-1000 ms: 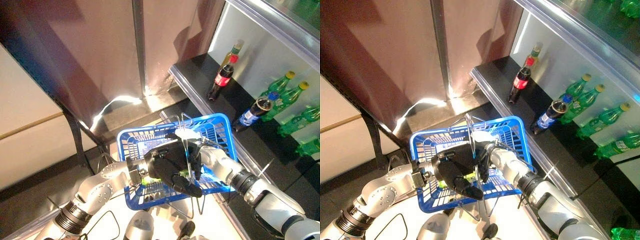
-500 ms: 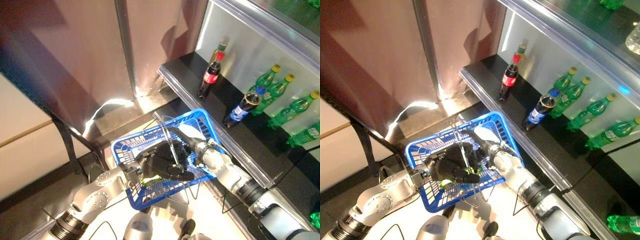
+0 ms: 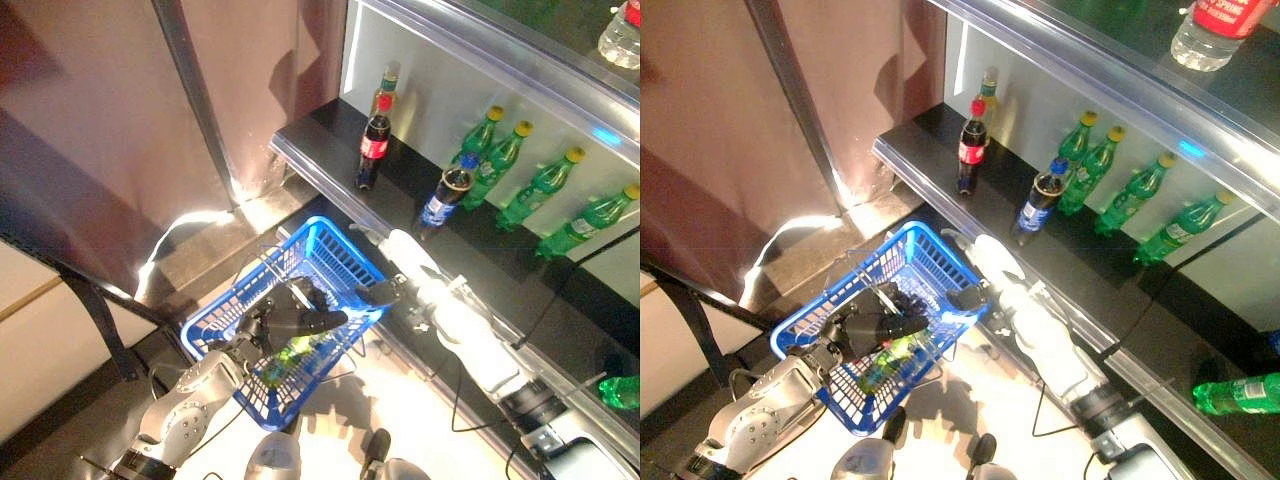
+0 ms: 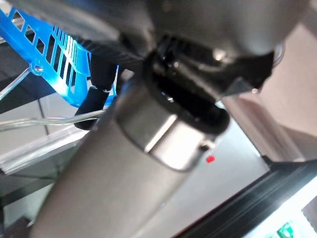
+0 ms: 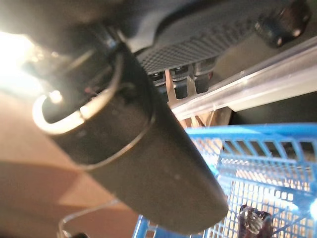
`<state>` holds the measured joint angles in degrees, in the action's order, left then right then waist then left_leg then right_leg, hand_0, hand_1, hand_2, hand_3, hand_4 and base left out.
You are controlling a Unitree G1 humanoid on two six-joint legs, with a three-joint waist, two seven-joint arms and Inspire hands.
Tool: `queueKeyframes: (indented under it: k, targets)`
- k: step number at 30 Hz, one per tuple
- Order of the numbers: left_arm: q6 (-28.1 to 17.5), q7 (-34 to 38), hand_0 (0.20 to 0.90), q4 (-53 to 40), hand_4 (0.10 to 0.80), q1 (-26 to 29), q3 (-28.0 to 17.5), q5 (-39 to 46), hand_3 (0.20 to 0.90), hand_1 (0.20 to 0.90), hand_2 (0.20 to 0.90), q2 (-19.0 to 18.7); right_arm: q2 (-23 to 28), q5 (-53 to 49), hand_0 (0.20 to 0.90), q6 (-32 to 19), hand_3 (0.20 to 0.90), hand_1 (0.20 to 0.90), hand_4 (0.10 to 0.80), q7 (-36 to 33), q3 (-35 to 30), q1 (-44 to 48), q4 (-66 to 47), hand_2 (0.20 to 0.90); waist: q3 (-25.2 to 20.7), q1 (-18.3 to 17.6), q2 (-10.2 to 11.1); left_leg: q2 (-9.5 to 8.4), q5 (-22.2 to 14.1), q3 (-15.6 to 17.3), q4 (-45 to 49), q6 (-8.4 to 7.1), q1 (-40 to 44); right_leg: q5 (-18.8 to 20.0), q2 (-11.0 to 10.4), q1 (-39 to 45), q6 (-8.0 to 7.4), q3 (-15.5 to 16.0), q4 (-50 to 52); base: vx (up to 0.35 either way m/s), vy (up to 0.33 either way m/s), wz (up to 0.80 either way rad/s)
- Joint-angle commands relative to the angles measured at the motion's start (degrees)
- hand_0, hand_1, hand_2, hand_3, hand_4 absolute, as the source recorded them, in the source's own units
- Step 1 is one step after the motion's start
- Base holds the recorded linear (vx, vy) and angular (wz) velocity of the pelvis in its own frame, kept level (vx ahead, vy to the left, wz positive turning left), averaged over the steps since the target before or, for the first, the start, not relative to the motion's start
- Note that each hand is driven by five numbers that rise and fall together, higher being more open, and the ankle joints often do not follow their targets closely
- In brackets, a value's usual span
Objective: Pick up the drink and place into the basket.
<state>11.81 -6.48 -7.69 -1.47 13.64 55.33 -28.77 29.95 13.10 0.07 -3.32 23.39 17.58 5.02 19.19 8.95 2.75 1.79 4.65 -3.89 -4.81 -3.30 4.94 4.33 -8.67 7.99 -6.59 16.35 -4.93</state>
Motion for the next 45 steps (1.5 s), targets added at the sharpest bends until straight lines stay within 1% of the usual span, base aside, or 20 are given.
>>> queueKeyframes:
  k: [1,6,9,13,16,19,20,22,23,24,25,26,28,29,31,34,35,38,41,45]
  targets:
    - [-20.2,-4.8,0.3,-8.0,0.1,7.7,-7.0,1.0,0.2,0.3,0.3,7.0,3.0,-3.9,0.9,-6.5,0.9,0.9,0.8,-4.4,-1.1,-3.1,-3.0,0.9,-14.7,-1.7,-1.1,-2.17,-3.9,1.1,-0.2,1.18,2.3,-3.2,2.4,1.8,-0.55,-0.9,1.3,0.001,0.007,-0.13]
    - [-20.1,-3.9,0.3,-4.4,0.1,3.7,-10.4,0.1,0.2,0.3,0.3,7.1,1.7,-8.8,0.9,-8.4,0.9,0.9,0.8,-2.8,-4.5,-8.2,-2.0,0.9,-14.8,-2.7,-1.4,-1.99,-4.1,2.0,-0.2,1.25,2.3,-3.2,2.3,1.4,-0.51,-1.5,1.4,0.001,0.012,-0.1]
    - [-19.9,-4.9,0.3,0.1,0.1,0.2,-12.8,-0.9,0.2,0.3,0.3,7.7,-1.0,-13.9,0.9,-10.6,0.9,0.9,0.8,-1.6,-7.8,-12.5,0.3,0.9,-14.7,-3.4,-1.8,-1.92,-4.1,2.6,-0.2,1.27,2.2,-3.1,2.3,1.2,-0.44,-1.8,1.5,0.011,0.014,-0.08]
    - [-19.4,-5.8,0.3,6.9,0.1,-3.3,-15.7,-0.2,0.2,0.3,0.3,8.0,-2.7,-14.7,0.9,-13.0,0.9,0.9,0.8,-1.0,-11.7,-17.2,2.8,0.9,-14.6,-4.7,-2.1,-1.9,-4.0,3.2,-0.2,1.32,2.2,-2.9,2.3,1.0,-0.5,-2.2,1.6,0.024,0.014,-0.11]
    - [-16.3,-8.2,0.3,13.0,0.1,-5.6,-17.8,4.4,0.2,0.3,0.3,9.0,-3.3,-16.2,0.9,-14.6,0.9,0.9,0.8,-0.5,-14.7,-20.6,4.9,0.9,-14.5,-5.7,-2.3,-2.01,-4.1,3.7,-0.2,1.43,2.1,-2.8,2.2,0.7,-0.57,-2.9,1.6,0.034,0.012,-0.05]
    - [-15.0,-10.0,0.3,17.1,0.1,-6.5,-18.4,5.8,0.2,0.3,0.3,9.6,-3.5,-18.1,0.9,-15.2,0.9,0.9,0.8,-0.5,-15.8,-21.9,6.8,0.9,-14.4,-6.3,-2.5,-2.11,-4.2,4.0,-0.2,1.52,2.0,-2.6,2.2,0.4,-0.58,-3.4,1.7,0.017,0.013,-0.1]
    - [-14.3,-11.1,0.3,20.3,0.1,-6.8,-18.5,7.0,0.2,0.3,0.3,9.8,-3.9,-19.4,0.9,-16.0,0.9,0.9,0.8,-0.4,-16.5,-22.6,8.8,0.9,-14.3,-6.8,-2.5,-2.13,-4.3,4.4,-0.2,1.58,2.0,-2.5,2.2,0.4,-0.58,-3.7,1.5,0.015,0.027,-0.21]
    - [-13.0,-11.7,0.3,24.5,0.1,-6.7,-18.7,8.5,0.2,0.3,0.3,10.1,-4.6,-20.9,0.9,-16.3,0.9,0.9,0.8,-0.1,-17.3,-23.0,11.5,0.9,-14.3,-7.4,-2.7,-2.14,-4.3,4.7,-0.2,1.58,2.0,-2.4,2.2,0.3,-0.58,-4.1,1.4,0.009,0.027,-0.12]
    - [-13.0,-11.8,0.3,24.5,0.1,-6.7,-18.7,8.5,0.2,0.3,0.3,10.1,-4.6,-20.9,0.9,-16.3,0.9,0.9,0.8,-0.1,-17.3,-23.0,11.6,0.9,-14.2,-7.4,-2.7,-2.14,-4.3,4.7,-0.2,1.58,2.0,-2.4,2.2,0.3,-0.58,-4.1,1.4,0.01,0.029,-0.03]
    - [-11.5,-13.1,0.3,28.5,0.1,-6.3,-19.0,10.3,0.2,0.3,0.3,10.5,-5.3,-23.9,0.9,-16.3,0.9,0.9,0.8,0.3,-17.8,-23.3,14.2,0.9,-14.3,-7.9,-2.8,-2.16,-4.4,5.0,-0.2,1.61,2.0,-2.4,2.2,0.2,-0.59,-4.5,1.4,0.008,0.025,-0.04]
    - [-11.3,-13.2,0.3,30.5,0.1,-5.9,-19.0,10.6,0.2,0.3,0.3,10.7,-5.8,-25.7,0.9,-16.1,0.9,0.9,0.8,0.6,-18.2,-23.4,15.7,0.9,-14.3,-8.2,-2.8,-2.19,-4.5,5.1,-0.2,1.62,2.0,-2.4,2.2,0.1,-0.6,-4.7,1.5,0.012,0.036,-0.06]
    - [-9.8,-13.9,0.3,33.6,0.1,-5.3,-19.2,11.8,0.2,0.3,0.3,11.1,-6.8,-29.5,0.9,-15.1,0.9,0.9,0.8,0.5,-18.7,-23.4,18.0,0.9,-14.4,-8.6,-2.8,-2.27,-4.6,5.4,-0.2,1.65,2.0,-2.3,2.3,-0.1,-0.63,-5.1,1.6,0.012,0.029,-0.06]
    - [-9.7,-16.1,0.3,40.1,0.1,-4.1,-19.1,11.7,0.2,0.3,0.3,11.5,-7.9,-34.6,0.9,-15.7,0.9,0.9,0.8,1.2,-19.6,-22.9,24.9,0.9,-14.4,-9.2,-2.8,-2.26,-4.9,6.0,-0.2,1.66,2.1,-2.3,2.3,-0.3,-0.6,-5.6,1.7,0.016,0.027,-0.12]
    - [-9.3,-16.2,0.3,40.5,0.1,-3.9,-19.1,11.8,0.2,0.3,0.3,11.6,-8.0,-34.8,0.9,-15.4,0.9,0.9,0.8,1.2,-19.7,-22.8,25.4,0.9,-14.4,-9.2,-2.8,-2.25,-5.0,6.1,-0.2,1.67,2.2,-2.4,2.3,-0.3,-0.6,-5.7,1.8,0.012,0.021,-0.17]
    - [-8.9,-17.5,0.3,44.9,0.1,-3.2,-18.5,10.9,0.2,0.3,0.3,12.2,-8.8,-37.5,0.9,-16.0,0.9,0.9,0.8,2.3,-20.7,-22.3,32.1,0.9,-14.6,-9.5,-2.9,-2.28,-5.2,6.6,-0.2,1.72,2.3,-2.3,2.4,-0.3,-0.56,-6.2,1.7,0.018,0.028,-0.12]
    - [-8.4,-18.6,0.3,51.1,0.1,-2.0,-18.0,10.1,0.2,0.3,0.3,12.6,-9.9,-39.3,0.9,-17.3,0.9,0.9,0.8,3.4,-22.7,-21.5,41.6,0.9,-14.7,-9.8,-3.0,-2.33,-5.5,7.3,-0.2,1.92,2.6,-2.4,2.4,-0.5,-0.66,-6.9,2.0,0.027,0.033,-0.12]
    - [-8.4,-20.0,0.3,54.7,0.1,-1.3,-18.1,9.1,0.2,0.3,0.3,12.5,-10.2,-39.8,0.9,-18.8,0.9,0.9,0.8,5.3,-24.0,-21.3,47.1,0.9,-14.8,-10.2,-3.0,-2.27,-5.7,7.8,-0.2,1.98,2.7,-2.5,2.4,-0.7,-0.73,-7.4,2.2,0.027,0.028,-0.23]
    - [-8.1,-20.5,0.3,60.1,0.1,0.1,-18.2,7.0,0.2,0.3,0.3,12.3,-10.3,-39.7,0.9,-19.6,0.9,0.9,0.8,7.1,-25.6,-20.9,53.5,0.9,-15.0,-10.9,-3.1,-2.28,-5.9,8.7,-0.2,2.11,3.1,-2.4,2.5,-1.0,-0.88,-8.4,2.6,0.037,0.028,-0.22]
    - [-7.5,-20.9,0.3,65.0,0.1,1.6,-18.3,5.3,0.2,0.3,0.3,12.0,-10.4,-40.5,0.9,-19.3,0.9,0.9,0.8,8.0,-26.0,-20.4,56.6,0.9,-15.1,-11.7,-3.0,-2.37,-6.2,9.5,-0.2,2.22,3.4,-2.5,2.5,-1.3,-1.05,-9.5,3.1,0.034,0.022,-0.21]
    - [-7.4,-22.4,0.3,68.9,0.1,2.3,-18.2,3.6,0.2,0.3,0.3,11.8,-10.7,-41.2,0.9,-18.9,0.9,0.9,0.8,9.0,-26.5,-19.8,59.1,0.9,-15.2,-12.3,-2.9,-2.43,-6.4,10.4,-0.2,2.31,3.7,-2.6,2.6,-1.7,-1.2,-10.3,3.5,0.024,0.009,-0.3]
